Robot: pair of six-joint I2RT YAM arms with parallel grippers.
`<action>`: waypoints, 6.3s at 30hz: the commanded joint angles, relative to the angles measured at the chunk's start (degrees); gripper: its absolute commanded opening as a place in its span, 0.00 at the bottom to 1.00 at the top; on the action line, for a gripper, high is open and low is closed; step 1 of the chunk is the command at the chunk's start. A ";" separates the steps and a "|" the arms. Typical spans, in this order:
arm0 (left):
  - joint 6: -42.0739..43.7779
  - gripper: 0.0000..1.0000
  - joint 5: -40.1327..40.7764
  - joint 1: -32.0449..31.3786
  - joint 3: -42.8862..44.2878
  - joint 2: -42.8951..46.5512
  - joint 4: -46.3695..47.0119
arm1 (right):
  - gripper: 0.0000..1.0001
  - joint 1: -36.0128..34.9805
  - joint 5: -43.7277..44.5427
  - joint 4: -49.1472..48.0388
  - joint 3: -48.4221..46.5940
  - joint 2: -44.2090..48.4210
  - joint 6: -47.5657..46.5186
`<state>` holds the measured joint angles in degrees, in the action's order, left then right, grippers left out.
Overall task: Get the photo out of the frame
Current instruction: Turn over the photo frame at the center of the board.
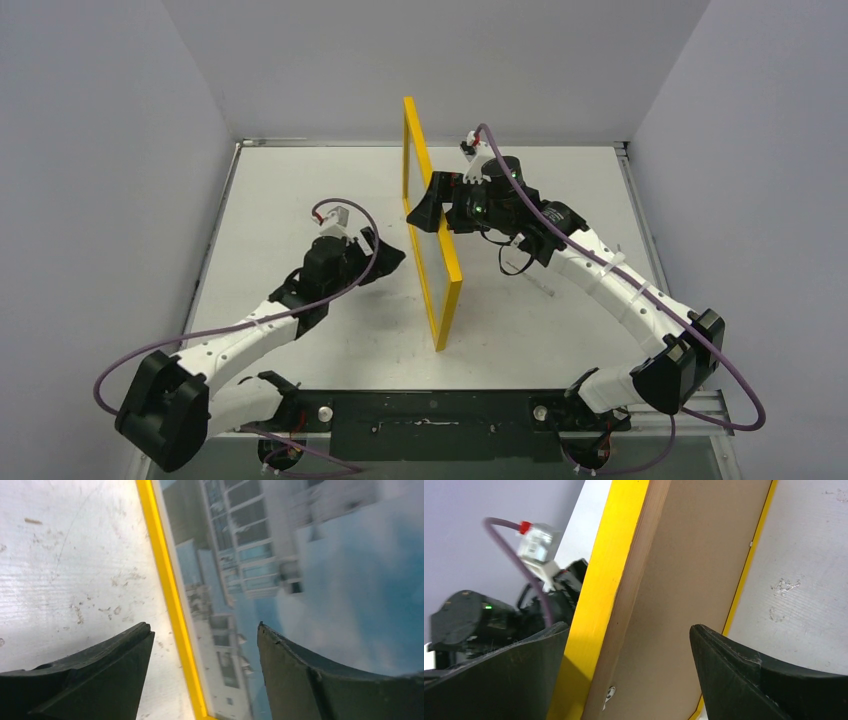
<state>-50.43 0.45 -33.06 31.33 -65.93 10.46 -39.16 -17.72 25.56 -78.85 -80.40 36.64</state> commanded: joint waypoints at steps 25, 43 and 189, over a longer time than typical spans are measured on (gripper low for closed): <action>-13.36 0.89 4.12 5.37 27.07 6.05 -17.52 | 0.90 -1.19 -1.63 -1.73 -3.06 1.98 0.36; -16.57 0.89 -0.45 5.37 27.78 1.72 -12.08 | 0.90 -1.18 -2.20 -1.70 -2.66 4.00 0.45; -14.18 0.12 -30.75 23.54 -13.23 -0.95 18.17 | 0.65 18.50 6.22 -25.74 38.97 -1.59 -7.54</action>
<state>-68.90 -24.01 -9.98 14.92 -63.70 26.17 -21.02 -14.46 0.38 -39.07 -82.32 30.63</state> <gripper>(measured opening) 0.250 0.655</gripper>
